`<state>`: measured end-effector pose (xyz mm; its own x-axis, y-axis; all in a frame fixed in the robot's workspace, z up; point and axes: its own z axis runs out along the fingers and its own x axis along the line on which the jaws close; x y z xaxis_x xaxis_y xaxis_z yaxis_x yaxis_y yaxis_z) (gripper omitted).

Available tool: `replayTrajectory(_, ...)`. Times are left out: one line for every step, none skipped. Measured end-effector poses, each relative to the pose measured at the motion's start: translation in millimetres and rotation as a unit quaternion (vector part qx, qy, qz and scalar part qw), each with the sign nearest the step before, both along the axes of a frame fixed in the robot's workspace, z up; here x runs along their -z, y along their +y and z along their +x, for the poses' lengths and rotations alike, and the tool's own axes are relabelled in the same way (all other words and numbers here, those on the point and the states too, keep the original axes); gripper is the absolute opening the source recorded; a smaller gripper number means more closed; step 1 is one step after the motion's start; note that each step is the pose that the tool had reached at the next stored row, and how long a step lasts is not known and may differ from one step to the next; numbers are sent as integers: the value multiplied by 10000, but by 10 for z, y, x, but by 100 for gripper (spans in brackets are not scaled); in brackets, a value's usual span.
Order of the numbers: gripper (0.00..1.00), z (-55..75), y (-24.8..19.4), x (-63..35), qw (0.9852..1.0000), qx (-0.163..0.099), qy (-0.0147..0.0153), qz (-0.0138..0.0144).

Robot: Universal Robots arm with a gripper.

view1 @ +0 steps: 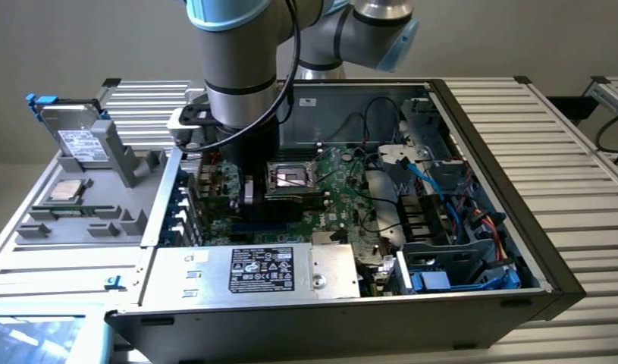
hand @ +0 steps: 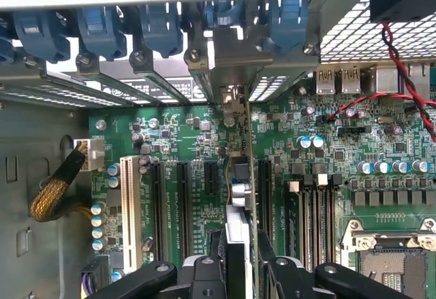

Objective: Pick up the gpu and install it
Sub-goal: 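Insert the gpu into the slot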

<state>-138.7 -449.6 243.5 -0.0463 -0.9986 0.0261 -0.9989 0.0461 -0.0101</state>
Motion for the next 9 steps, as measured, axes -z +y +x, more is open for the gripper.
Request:
replayTrajectory(29,0,1,1,10000,0,1,-2)
replayTrajectory(29,1,0,3,10000,0,1,-6)
replayTrajectory(29,1,-1,5,10000,0,1,-11)
replayTrajectory(29,1,-1,7,10000,0,1,-20)
replayTrajectory(29,1,-1,10,10000,-1,2,-29)
replayTrajectory(29,1,0,12,10000,0,1,-43)
replayTrajectory(29,1,0,13,10000,0,1,-53)
replayTrajectory(29,1,1,12,10000,-1,1,-54)
replayTrajectory(29,0,1,12,10000,-1,1,-55)
